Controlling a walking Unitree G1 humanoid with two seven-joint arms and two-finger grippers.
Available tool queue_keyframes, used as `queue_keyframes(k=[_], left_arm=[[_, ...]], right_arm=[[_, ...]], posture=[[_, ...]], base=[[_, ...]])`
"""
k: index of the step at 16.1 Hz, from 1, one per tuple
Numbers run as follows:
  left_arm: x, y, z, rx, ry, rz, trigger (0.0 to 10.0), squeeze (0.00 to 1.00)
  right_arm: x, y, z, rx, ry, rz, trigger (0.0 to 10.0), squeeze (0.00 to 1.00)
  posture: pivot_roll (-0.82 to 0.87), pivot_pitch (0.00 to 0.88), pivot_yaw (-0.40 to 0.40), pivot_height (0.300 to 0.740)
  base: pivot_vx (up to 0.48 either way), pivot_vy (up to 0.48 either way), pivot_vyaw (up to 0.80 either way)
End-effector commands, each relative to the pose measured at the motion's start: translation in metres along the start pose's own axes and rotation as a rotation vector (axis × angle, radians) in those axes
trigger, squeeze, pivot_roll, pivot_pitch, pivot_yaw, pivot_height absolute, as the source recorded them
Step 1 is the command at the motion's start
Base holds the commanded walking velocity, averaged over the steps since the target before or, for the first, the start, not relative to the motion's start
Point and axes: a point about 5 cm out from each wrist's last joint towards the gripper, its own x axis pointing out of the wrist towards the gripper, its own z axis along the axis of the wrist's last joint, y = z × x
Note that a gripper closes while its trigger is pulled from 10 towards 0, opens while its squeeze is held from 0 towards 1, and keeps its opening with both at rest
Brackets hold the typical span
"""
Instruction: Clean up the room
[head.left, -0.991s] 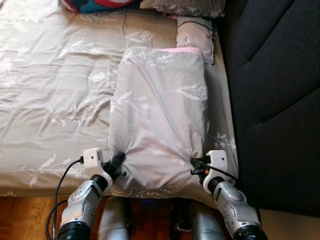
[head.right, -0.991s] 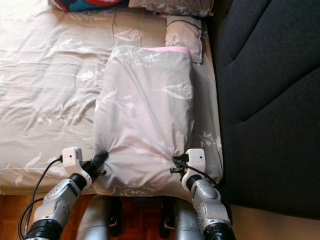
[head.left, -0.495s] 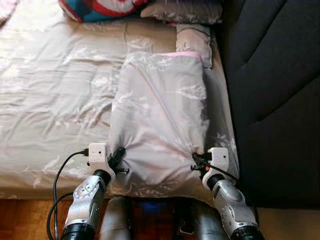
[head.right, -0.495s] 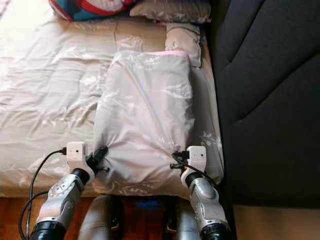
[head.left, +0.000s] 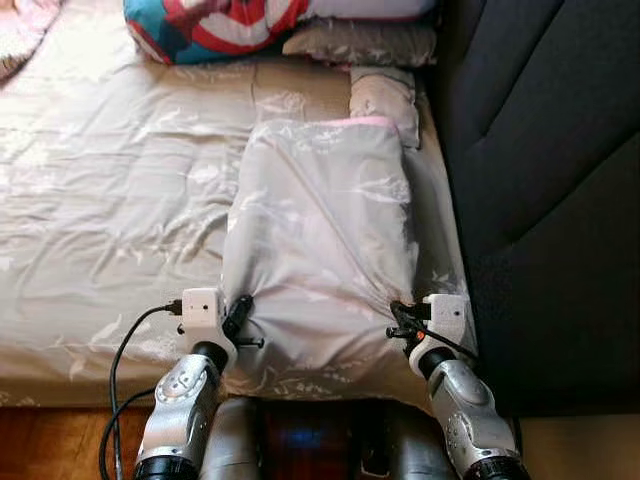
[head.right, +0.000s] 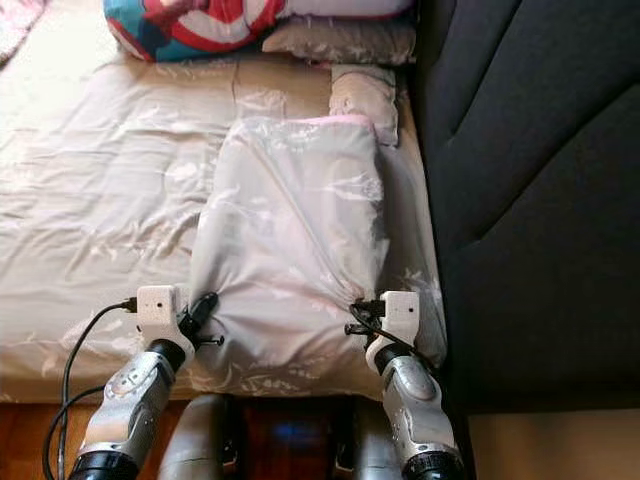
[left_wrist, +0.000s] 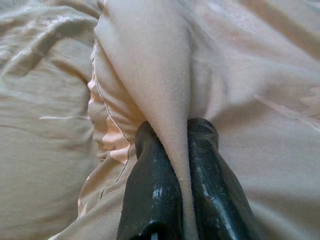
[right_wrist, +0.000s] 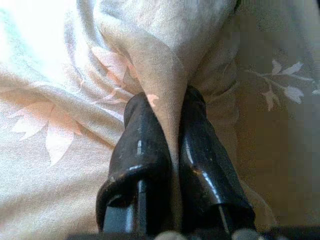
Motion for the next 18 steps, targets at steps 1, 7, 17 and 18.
queue_keyframes(k=[1, 7, 17, 18], left_arm=[[-0.0046, 0.0072, 0.0070, 0.013, -0.050, 0.032, 10.0, 0.00], [0.0018, 0.0061, 0.0088, 0.027, -0.054, 0.031, 10.0, 0.00], [0.0021, 0.0143, 0.0043, 0.041, -0.032, 0.049, 10.0, 0.00], [0.0020, 0.0146, 0.0038, 0.042, -0.030, 0.050, 10.0, 0.00]], right_arm=[[-0.0037, -0.0110, 0.0031, 0.015, -0.033, -0.047, 10.0, 0.00], [0.0003, -0.0090, 0.0040, 0.030, -0.037, -0.047, 10.0, 0.00], [0.0028, -0.0068, -0.0002, 0.035, -0.019, -0.050, 10.0, 0.00], [0.0027, -0.0068, -0.0008, 0.038, -0.017, -0.052, 10.0, 0.00]], posture=[[0.02, 0.176, -0.054, 0.702], [0.02, 0.128, -0.052, 0.740], [0.02, 0.115, -0.054, 0.740], [0.02, 0.119, -0.056, 0.740]], base=[[0.000, 0.000, 0.00], [0.000, 0.000, 0.00], [0.000, 0.000, 0.00], [0.000, 0.000, 0.00]])
